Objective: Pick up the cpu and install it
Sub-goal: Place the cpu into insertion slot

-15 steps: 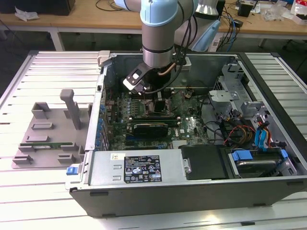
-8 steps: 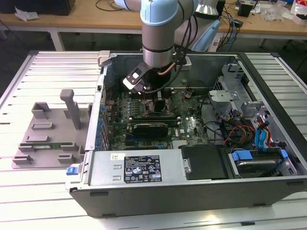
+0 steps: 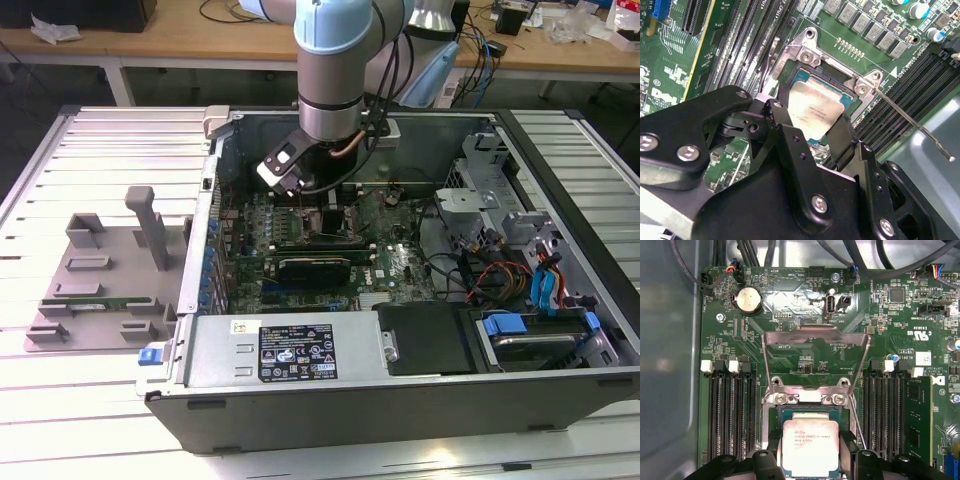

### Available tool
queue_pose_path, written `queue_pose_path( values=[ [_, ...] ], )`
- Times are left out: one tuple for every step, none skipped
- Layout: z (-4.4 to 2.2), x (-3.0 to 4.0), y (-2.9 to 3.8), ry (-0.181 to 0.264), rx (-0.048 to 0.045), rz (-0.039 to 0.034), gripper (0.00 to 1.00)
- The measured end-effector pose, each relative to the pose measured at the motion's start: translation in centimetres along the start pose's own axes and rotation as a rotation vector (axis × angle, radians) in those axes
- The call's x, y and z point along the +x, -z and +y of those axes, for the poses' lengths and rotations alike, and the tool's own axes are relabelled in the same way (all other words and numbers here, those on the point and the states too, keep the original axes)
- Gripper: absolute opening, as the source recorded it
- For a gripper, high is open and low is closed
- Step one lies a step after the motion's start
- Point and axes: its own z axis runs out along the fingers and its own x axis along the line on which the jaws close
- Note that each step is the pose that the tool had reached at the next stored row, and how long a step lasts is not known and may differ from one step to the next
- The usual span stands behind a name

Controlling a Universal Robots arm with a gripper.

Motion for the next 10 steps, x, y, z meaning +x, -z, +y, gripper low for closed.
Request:
queue_pose_path(
  values=[
    [-0.01, 0.0, -0.12, 0.0, 0.0002, 0.0, 0.55],
    [-0.02, -0.01, -0.13, 0.0, 0.0003, -0.0003, 0.55],
    [-0.02, -0.01, -0.13, 0.0, 0.0002, -0.0003, 0.55],
    [-0.02, -0.01, -0.14, 0.0, 0.0002, -0.0002, 0.55],
    [-0.02, -0.01, -0.14, 0.0, 0.0002, -0.0002, 0.55],
    [-0.02, -0.01, -0.14, 0.0, 0.0002, -0.0002, 0.55],
    [-0.02, -0.01, -0.14, 0.0, 0.0, -0.0007, 0.55],
    [-0.02, -0.01, -0.15, 0.0, 0.0, 0.0, 0.56],
    [-0.02, -0.01, -0.15, 0.0, 0.0, 0.0, 0.56],
    [-0.02, -0.01, -0.15, 0.0, 0.0001, 0.0, 0.62]
  ],
)
